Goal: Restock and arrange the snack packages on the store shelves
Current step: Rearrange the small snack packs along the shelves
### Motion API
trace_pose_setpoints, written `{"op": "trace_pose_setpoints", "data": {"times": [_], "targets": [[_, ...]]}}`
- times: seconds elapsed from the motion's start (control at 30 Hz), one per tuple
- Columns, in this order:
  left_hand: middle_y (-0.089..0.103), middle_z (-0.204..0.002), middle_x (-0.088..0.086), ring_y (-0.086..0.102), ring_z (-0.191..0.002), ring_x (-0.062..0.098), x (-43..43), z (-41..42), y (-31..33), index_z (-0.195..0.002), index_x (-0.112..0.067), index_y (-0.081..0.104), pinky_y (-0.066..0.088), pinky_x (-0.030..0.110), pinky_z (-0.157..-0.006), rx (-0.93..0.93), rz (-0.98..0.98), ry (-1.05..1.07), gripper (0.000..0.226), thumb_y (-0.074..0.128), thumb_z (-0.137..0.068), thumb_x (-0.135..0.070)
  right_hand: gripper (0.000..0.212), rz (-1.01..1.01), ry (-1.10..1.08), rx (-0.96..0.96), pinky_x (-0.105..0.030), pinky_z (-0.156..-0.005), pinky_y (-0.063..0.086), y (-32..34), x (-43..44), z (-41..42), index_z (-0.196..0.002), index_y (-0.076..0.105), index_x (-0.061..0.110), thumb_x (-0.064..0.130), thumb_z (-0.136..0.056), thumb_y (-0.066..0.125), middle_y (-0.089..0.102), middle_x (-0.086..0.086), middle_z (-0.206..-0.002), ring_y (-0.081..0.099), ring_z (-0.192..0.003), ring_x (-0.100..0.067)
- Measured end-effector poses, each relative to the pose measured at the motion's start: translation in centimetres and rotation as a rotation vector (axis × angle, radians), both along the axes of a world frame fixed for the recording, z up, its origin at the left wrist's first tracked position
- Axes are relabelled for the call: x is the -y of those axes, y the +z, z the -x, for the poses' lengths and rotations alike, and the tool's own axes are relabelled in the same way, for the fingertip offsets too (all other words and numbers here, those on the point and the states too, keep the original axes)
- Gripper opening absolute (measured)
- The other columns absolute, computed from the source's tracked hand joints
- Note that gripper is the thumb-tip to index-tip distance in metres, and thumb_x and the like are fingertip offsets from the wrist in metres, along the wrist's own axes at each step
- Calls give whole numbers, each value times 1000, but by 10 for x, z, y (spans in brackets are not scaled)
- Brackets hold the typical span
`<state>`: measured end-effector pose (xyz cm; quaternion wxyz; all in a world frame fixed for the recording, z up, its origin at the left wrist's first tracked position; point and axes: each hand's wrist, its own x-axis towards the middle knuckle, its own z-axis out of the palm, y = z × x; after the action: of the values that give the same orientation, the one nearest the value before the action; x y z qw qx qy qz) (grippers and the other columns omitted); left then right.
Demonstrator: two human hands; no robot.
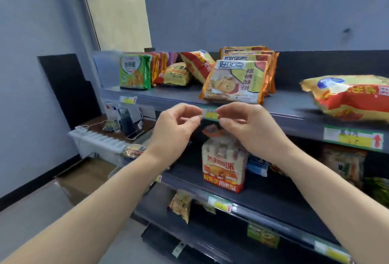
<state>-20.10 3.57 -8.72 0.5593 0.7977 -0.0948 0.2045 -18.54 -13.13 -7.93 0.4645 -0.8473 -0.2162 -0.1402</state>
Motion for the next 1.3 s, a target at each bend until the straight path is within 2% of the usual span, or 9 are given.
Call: {"op": "trace_pose_setpoints", "data": {"times": [0.1,0.3,0.43,0.63,0.77,0.97,1.07,1.2,1.3], "targets": [[70,-92,8,67,-95,24,-66,-18,3,-90,-17,67,54,38,-89,-18,40,46,12,59,-90,-9,21,16,9,3,-26,-89,52,5,-64,-22,-110,68,18,18,-90,61,69,6,-103,64,-97,-8],[70,-94,13,66,-95,29,-178,-51,2,-87,-18,67,53,43,-91,-38,50,96,15,59,-89,-5,21,94,-16,27,-19,-91,46,11,-164,-59,-110,68,18,19,-90,60,68,6,-102,62,-96,-7],[69,-89,7,65,-90,25,-236,-76,-6,-83,-22,66,54,42,-90,-45,65,128,22,57,-90,-3,22,136,-24,4,-15,-86,41,1,-207,-83,-111,67,17,19,-90,60,68,6,-103,62,-97,-7],[66,-89,9,61,-84,19,-266,-114,-45,-86,-16,64,53,27,-77,-144,86,121,20,54,-90,1,24,254,-5,-90,-14,-83,39,-42,-231,-115,-113,67,19,21,-90,60,66,8,-103,59,-97,-5],[66,-87,8,61,-84,20,-273,-139,-70,-84,-20,63,53,35,-82,-222,74,145,23,54,-90,1,25,264,31,-152,-15,-82,40,-67,-239,-143,-115,66,18,20,-91,59,66,7,-102,59,-96,-6],[67,-92,3,65,-95,24,-295,-174,-117,-83,-25,63,53,41,-89,-429,31,220,21,57,-89,-6,31,324,100,-268,-26,-92,47,-106,-268,-193,-122,63,11,19,-92,56,65,-3,-119,59,-107,-15],[62,-85,3,60,-86,22,-309,-193,-141,-94,-13,63,52,35,-81,-559,78,246,11,55,-90,-5,30,328,95,-349,-30,-95,46,-125,-286,-218,-120,63,10,21,-92,57,64,-4,-120,58,-110,-17],[55,-78,8,51,-66,17,-326,-222,-169,-106,-4,57,46,19,-50,-766,213,239,16,53,-91,-2,28,355,78,-416,-31,-92,47,-151,-314,-252,-116,64,10,21,-92,56,64,-4,-120,58,-109,-17],[59,-86,12,55,-68,18,-341,-251,-194,-109,-2,58,49,21,-53,-887,215,210,19,58,-90,-8,29,379,37,-493,-34,-78,48,-173,-337,-278,-113,63,1,18,-92,55,63,-14,-119,59,-96,-21]]}}
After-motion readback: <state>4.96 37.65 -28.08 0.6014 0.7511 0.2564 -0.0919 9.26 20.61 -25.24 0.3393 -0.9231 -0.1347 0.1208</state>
